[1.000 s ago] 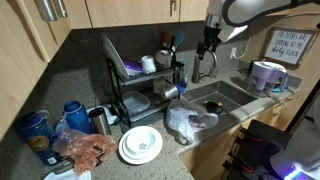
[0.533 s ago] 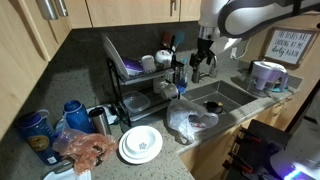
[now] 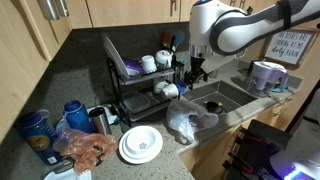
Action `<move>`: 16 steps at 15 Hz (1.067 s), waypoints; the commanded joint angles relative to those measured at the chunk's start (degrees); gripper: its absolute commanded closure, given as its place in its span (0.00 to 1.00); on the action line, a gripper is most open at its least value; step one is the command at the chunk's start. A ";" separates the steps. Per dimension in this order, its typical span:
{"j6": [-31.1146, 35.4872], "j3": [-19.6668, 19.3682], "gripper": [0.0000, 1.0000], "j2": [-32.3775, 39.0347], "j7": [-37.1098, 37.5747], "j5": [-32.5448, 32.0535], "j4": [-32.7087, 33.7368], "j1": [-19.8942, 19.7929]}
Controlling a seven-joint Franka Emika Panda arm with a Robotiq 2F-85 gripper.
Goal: Move the plastic bag to the left
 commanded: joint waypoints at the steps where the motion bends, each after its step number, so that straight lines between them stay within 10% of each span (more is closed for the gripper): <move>1: 1.68 -0.14 0.00 2.40 2.75 0.55 -1.44 0.63; 16: 10.67 -2.23 0.00 13.69 3.31 2.79 -4.75 1.96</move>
